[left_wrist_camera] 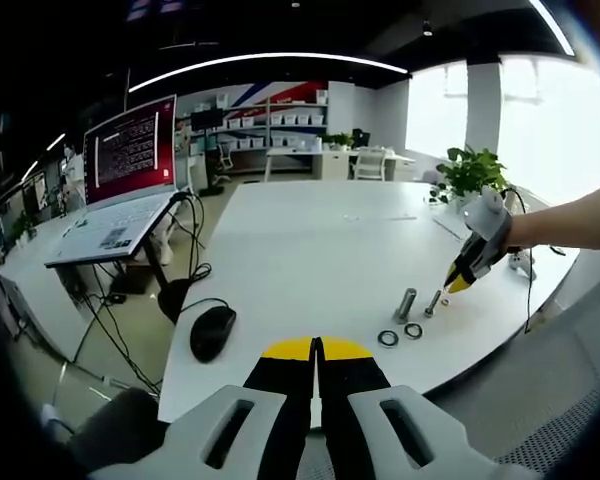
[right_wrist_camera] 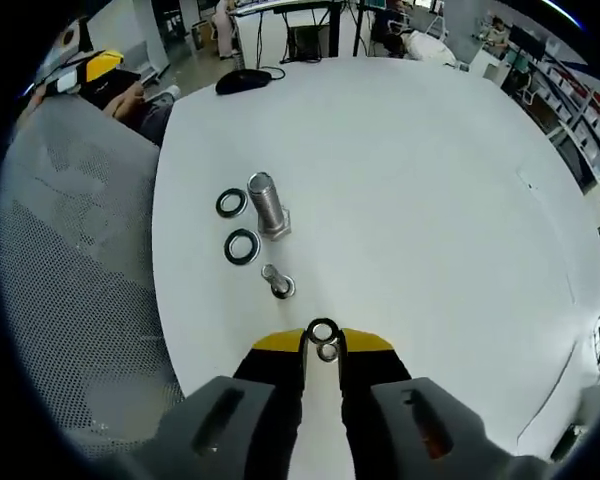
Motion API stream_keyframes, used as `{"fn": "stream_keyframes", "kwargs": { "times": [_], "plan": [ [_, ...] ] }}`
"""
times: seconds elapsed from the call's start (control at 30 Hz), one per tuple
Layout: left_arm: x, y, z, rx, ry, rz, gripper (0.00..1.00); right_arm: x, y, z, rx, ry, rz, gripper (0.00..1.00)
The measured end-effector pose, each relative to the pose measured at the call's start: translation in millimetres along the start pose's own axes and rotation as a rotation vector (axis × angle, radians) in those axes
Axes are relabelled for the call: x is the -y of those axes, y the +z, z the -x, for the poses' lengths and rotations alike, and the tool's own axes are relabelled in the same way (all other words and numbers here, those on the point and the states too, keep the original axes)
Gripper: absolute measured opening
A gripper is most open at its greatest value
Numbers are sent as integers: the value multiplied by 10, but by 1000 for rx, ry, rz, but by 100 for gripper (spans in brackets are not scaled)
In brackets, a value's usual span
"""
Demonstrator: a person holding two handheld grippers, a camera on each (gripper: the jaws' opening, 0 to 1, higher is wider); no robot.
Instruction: Place the washer onto the threaded stud by aligning its center hole with the stud, sliding it down to the base, and recovering from edge contact or off-axis alignment until the washer reaches the visible bottom stop.
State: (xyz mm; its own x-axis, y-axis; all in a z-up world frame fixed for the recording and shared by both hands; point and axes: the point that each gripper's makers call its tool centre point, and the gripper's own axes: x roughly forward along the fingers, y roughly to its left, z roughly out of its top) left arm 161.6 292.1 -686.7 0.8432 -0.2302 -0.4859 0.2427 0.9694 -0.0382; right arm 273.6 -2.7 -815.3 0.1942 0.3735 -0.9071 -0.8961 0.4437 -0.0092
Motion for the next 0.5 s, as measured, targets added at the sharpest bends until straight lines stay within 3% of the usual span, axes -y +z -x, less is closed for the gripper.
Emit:
{"fn": "stream_keyframes", "kwargs": {
  "times": [0.5],
  "plan": [
    [3,4,2,4,-5,0,0,-103,230,277,53,1,22,15]
  ]
}}
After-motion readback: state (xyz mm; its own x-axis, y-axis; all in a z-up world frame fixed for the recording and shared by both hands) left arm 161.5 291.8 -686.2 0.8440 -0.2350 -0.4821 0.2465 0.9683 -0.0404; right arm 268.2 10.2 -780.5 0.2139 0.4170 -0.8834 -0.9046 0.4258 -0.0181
